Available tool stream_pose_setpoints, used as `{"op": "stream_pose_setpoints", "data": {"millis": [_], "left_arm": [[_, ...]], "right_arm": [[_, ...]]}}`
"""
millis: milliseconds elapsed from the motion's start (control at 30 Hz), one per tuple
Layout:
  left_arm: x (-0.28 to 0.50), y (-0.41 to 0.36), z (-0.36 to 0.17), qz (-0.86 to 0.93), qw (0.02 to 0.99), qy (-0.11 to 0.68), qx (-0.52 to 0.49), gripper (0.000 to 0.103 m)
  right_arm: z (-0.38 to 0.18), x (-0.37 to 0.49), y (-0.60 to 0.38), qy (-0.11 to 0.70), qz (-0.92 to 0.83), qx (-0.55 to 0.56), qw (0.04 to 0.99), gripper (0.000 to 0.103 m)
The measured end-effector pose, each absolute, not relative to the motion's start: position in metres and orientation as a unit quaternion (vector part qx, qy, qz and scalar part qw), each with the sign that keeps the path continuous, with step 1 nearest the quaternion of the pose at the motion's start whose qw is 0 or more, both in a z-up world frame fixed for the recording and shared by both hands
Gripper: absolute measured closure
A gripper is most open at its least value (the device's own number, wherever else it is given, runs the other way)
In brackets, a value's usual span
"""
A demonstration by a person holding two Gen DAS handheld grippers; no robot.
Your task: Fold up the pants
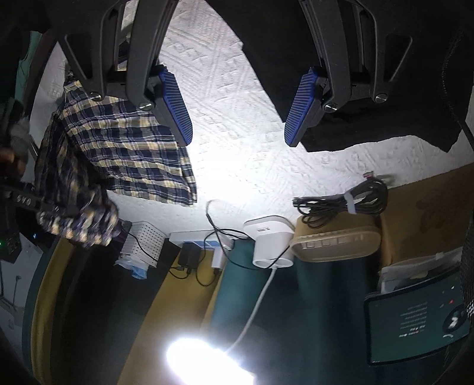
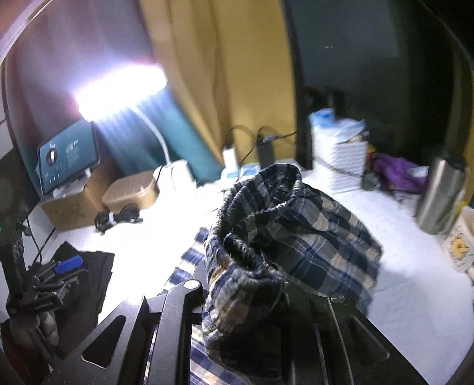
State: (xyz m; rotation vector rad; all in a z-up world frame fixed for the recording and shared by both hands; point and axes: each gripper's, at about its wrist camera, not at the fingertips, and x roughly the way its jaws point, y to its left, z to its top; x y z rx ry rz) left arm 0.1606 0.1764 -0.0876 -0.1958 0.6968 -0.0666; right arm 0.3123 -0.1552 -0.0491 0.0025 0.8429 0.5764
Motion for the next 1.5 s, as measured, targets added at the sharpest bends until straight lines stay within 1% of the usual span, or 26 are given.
{"op": "stream_pose_setpoints", "data": {"millis": [367,600,667,700,733,767,933,1100,1300,1500], "left_arm": [[0.153,0.187,-0.093,-0.022,0.934,0.337,-0.119,0.038],[0.148,0.185,-0.092,-0.016,0.932,0.344,-0.111,0.038],[0.146,0.184,-0.089,-0.013,0.933,0.343,-0.109,0.038],[0.145,0.184,-0.088,-0.012,0.933,0.343,-0.109,0.038],[0.144,0.184,-0.087,-0.010,0.933,0.343,-0.108,0.038],[0.143,0.183,-0.085,-0.009,0.934,0.342,-0.107,0.038],[0.139,0.176,-0.076,0.000,0.936,0.340,-0.095,0.038],[0.138,0.161,-0.068,-0.002,0.937,0.340,-0.081,0.038],[0.149,0.126,-0.061,-0.027,0.937,0.344,-0.058,0.038],[0.176,0.084,-0.070,-0.067,0.928,0.364,-0.045,0.038]], "right_arm": [[-0.114,0.309,-0.090,0.465,0.289,-0.022,0.837,0.086],[-0.134,0.306,-0.070,0.483,0.282,-0.030,0.828,0.084],[-0.135,0.304,-0.067,0.486,0.289,-0.024,0.824,0.074],[-0.135,0.303,-0.066,0.487,0.298,-0.019,0.821,0.054],[-0.134,0.301,-0.065,0.488,0.306,-0.014,0.817,0.027],[-0.132,0.297,-0.063,0.482,0.315,-0.012,0.817,0.020],[-0.120,0.287,-0.062,0.470,0.341,-0.012,0.814,0.019],[-0.098,0.281,-0.087,0.446,0.346,0.001,0.825,0.019],[-0.081,0.282,-0.141,0.420,0.309,0.017,0.853,0.019],[-0.094,0.293,-0.210,0.424,0.250,0.034,0.870,0.019]]}}
